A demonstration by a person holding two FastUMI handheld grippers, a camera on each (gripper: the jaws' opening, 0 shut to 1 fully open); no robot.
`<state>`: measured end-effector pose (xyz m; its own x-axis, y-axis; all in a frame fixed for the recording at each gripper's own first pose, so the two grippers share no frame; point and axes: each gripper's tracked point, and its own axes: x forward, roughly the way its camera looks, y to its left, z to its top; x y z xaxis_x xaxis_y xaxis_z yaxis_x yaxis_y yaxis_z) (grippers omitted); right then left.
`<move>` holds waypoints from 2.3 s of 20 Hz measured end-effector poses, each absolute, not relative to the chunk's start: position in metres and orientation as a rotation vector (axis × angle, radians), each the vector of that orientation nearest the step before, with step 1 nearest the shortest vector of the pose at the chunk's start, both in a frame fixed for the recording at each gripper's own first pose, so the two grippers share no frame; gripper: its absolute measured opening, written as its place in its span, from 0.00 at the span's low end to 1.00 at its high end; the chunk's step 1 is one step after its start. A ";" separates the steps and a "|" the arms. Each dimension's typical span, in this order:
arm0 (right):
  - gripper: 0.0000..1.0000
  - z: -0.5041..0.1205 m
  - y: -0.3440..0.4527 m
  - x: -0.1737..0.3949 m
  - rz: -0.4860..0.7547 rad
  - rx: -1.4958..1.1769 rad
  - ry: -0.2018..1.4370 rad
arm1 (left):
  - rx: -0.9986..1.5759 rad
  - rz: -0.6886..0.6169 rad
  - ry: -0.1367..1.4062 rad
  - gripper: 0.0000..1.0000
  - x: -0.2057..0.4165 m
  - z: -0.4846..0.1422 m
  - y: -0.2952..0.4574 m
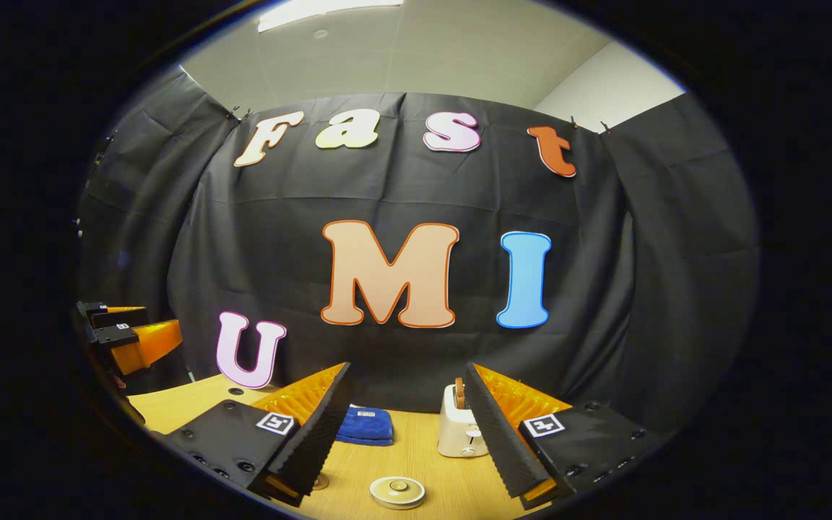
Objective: Open the teacup lid with one hand, grasp the water bottle and pour water into the teacup with the other hand; after pouring, place the water bottle on the coaster and then close the teacup lid.
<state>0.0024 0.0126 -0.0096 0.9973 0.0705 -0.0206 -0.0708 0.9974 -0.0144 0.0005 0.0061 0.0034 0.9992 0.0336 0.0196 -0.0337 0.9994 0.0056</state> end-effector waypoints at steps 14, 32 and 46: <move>0.98 -0.062 0.005 0.020 0.079 -0.050 0.094 | 0.028 0.058 -0.039 0.92 -0.010 0.010 0.014; 0.99 -0.235 0.001 0.041 0.132 -0.082 0.449 | 0.067 0.156 -0.013 0.95 -0.034 0.007 0.040; 0.93 -0.304 0.008 0.033 0.159 -0.162 0.606 | 0.082 0.188 0.006 0.94 -0.036 0.004 0.050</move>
